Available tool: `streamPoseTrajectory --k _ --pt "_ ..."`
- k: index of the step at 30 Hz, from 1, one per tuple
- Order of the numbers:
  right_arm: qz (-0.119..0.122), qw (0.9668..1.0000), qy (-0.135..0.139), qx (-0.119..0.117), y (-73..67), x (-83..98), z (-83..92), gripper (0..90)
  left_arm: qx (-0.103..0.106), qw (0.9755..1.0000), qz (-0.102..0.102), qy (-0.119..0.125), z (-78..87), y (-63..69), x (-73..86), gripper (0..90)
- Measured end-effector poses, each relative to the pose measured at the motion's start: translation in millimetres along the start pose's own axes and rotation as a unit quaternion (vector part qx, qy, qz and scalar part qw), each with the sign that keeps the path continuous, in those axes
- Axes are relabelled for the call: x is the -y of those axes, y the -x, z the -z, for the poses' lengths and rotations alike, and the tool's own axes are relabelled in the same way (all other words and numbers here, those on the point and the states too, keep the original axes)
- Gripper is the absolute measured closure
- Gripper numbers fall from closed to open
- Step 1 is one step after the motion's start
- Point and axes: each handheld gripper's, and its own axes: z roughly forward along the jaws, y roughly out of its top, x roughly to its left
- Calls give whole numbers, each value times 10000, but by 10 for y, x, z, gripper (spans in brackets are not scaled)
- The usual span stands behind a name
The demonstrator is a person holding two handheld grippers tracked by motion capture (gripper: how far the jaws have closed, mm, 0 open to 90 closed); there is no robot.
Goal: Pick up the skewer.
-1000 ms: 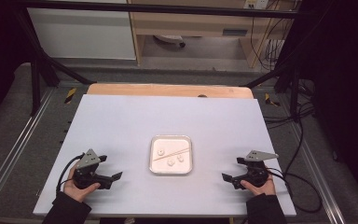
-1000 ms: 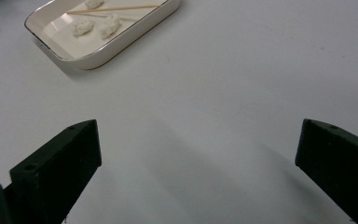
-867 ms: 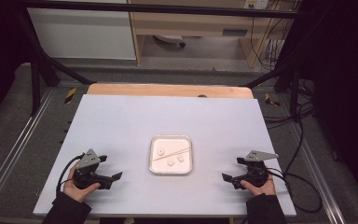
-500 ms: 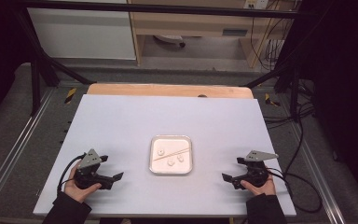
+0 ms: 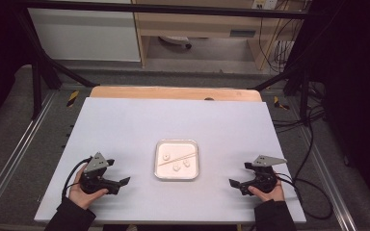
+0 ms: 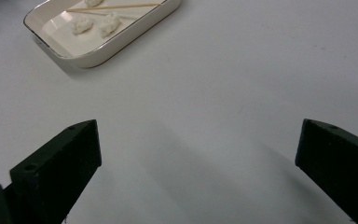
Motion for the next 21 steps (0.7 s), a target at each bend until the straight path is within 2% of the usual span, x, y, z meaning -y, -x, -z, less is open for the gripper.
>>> streamPoseTrajectory --k 4,15,21 --pt "7 10000 -14 -3 2 -2 -1 6 -46 10000 -24 -75 -18 27 -43 71" --pt "40 10000 -16 8 0 1 -7 7 -1 9999 -86 -106 -51 90 -164 70" --pt "39 10000 -23 17 -2 2 -12 7 44 9995 -254 -183 -101 177 -275 70"
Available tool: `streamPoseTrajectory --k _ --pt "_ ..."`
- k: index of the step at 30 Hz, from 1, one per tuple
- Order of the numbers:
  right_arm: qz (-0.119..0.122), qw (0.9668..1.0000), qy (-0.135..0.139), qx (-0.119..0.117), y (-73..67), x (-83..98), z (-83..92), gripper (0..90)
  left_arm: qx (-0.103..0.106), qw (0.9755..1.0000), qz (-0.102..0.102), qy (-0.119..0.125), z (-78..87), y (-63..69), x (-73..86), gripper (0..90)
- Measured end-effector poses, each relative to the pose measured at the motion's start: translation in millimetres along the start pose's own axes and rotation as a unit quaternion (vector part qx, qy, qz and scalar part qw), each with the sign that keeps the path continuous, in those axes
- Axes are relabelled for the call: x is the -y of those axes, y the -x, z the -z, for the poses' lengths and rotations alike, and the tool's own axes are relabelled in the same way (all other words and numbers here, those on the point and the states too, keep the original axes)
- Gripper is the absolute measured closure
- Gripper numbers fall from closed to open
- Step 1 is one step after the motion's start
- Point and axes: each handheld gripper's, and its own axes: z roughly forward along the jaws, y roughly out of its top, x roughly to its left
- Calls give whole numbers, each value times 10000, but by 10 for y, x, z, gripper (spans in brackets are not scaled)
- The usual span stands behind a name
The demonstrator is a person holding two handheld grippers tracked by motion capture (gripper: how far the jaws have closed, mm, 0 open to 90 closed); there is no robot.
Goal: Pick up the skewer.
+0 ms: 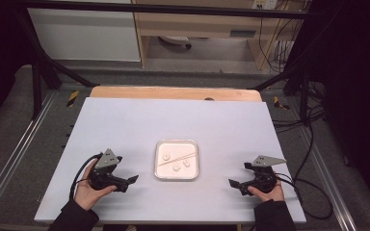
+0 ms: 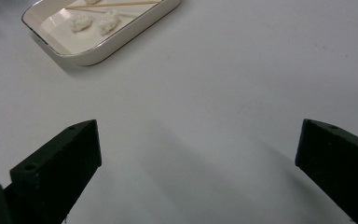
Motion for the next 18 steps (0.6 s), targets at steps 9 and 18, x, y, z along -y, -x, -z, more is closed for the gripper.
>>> streamPoseTrajectory --k 9,18 --pt "14 10000 -36 -4 -1 1 -4 7 96 9997 -235 -52 -116 135 -212 70" --pt "20 10000 -42 4 -1 2 -9 7 154 9992 -348 -84 -269 214 -395 78"
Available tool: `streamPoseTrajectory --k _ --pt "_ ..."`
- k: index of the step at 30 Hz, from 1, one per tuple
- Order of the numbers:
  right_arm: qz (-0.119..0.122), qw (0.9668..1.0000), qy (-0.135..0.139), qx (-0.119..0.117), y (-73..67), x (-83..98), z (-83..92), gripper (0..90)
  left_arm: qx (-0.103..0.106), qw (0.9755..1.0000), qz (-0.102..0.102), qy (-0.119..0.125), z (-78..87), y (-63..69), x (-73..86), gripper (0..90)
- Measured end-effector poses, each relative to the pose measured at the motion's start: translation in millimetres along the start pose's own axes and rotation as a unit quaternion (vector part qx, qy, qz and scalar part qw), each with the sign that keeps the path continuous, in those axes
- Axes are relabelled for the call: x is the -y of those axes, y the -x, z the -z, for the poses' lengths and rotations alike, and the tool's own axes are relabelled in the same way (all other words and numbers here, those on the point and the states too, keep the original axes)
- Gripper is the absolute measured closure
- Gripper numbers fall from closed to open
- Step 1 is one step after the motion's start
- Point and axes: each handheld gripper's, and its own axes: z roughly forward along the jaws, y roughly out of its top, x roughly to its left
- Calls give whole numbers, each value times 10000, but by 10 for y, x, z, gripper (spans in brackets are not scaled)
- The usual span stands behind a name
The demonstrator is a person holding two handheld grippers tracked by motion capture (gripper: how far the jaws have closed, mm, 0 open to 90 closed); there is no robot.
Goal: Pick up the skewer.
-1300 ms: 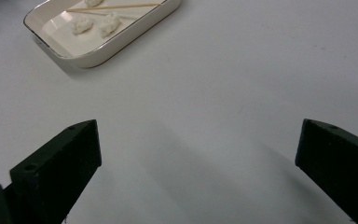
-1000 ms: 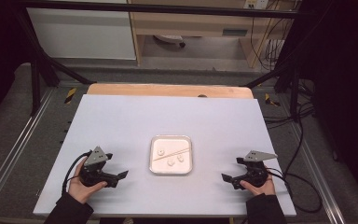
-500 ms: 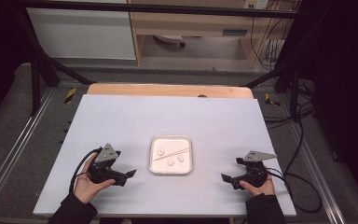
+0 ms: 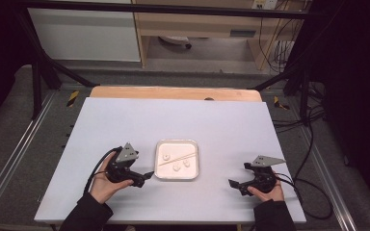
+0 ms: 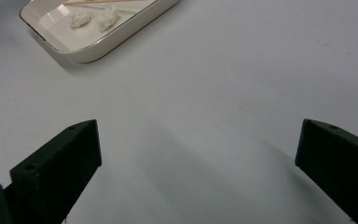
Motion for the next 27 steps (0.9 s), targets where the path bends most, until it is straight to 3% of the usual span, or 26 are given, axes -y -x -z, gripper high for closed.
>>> streamPoseTrajectory --k 27 --pt "-1 10000 -20 -13 -1 1 -1 7 132 9993 -246 -231 -521 188 -440 109"
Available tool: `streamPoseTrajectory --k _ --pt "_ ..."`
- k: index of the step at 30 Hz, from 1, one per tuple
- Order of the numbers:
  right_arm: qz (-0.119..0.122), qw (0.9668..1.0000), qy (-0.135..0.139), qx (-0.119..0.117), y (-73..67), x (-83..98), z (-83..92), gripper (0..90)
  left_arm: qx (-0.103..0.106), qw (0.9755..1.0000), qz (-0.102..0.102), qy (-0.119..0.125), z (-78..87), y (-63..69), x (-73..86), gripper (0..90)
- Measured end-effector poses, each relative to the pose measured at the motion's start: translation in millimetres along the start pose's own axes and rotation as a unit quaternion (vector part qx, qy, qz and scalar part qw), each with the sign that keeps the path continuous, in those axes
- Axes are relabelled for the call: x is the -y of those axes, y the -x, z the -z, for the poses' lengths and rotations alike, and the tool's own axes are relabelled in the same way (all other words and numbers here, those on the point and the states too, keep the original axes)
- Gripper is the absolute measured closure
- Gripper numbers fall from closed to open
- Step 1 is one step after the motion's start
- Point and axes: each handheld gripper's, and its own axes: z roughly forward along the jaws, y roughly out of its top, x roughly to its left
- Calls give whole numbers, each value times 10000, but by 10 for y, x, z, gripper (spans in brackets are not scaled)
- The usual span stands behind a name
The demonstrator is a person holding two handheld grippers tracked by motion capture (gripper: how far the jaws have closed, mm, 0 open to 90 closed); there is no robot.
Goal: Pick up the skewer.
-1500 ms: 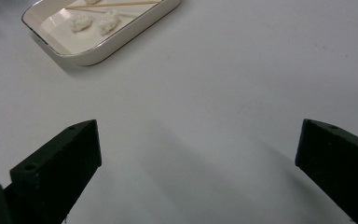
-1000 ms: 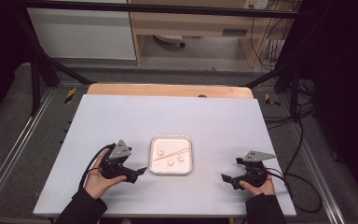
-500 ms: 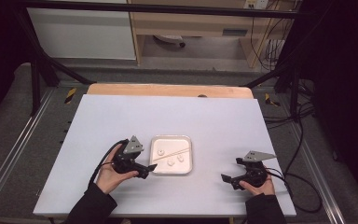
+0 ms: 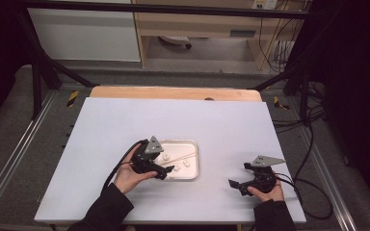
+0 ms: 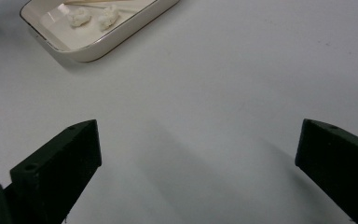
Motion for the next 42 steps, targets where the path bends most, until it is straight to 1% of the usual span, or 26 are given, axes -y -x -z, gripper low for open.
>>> streamPoseTrajectory --k 7,9,11,13,15,16,17,18,23,25,26,27,29,30,32,35,40,42 --pt "19 10000 -1 -7 1 1 -5 7 -27 10000 1 -85 -106 5 -59 132" --pt "7 10000 -7 -11 -1 2 -6 7 -43 9999 -50 -157 -162 13 -88 144" --pt "9 10000 -4 -16 -1 1 -6 7 -55 9998 -55 -169 -183 17 -95 148" --pt "7 10000 -3 -17 -1 2 -6 7 -45 9998 -59 -198 -221 22 -105 165" --pt "4 10000 -7 -21 -2 2 -8 7 -43 9997 -85 -228 -247 28 -114 200" --pt "7 10000 -10 -17 -2 2 -9 7 -43 9997 -90 -230 -263 34 -119 200" --pt "26 10000 -12 -14 1 3 -10 7 -36 9996 -138 -257 -277 37 -123 220" --pt "35 10000 -14 -17 2 3 -12 7 -58 9993 -204 -294 -306 47 -130 258" --pt "15 10000 -17 -32 -1 4 -15 7 -52 9992 -236 -309 -355 47 -136 370" --pt "10 10000 -25 -37 -3 4 -16 7 -70 9991 -243 -335 -377 43 -141 428" --pt "17 10000 -24 -36 -2 4 -18 7 -70 9990 -264 -353 -389 37 -145 428" --pt "-3 10000 -36 -39 -5 4 -18 7 -74 9989 -274 -363 -395 34 -148 467" --pt "1 10000 -33 -40 -4 4 -17 7 -66 9991 -232 -356 -411 27 -153 518" --pt "1 10000 -33 -40 -4 4 -17 7 -50 9991 -221 -352 -416 22 -155 518" --pt "9 10000 -27 -48 -4 4 -18 7 -3 9992 -194 -356 -433 17 -155 565" --pt "6 10000 -29 -50 -4 4 -19 7 65 9990 -145 -412 -464 1 -142 590" --pt "11 10000 -26 -57 -4 4 -20 7 100 9982 -231 -546 -493 -14 -122 655" --pt "0 10000 -26 -60 -6 4 -19 7 123 9981 -223 -568 -499 -21 -114 688"
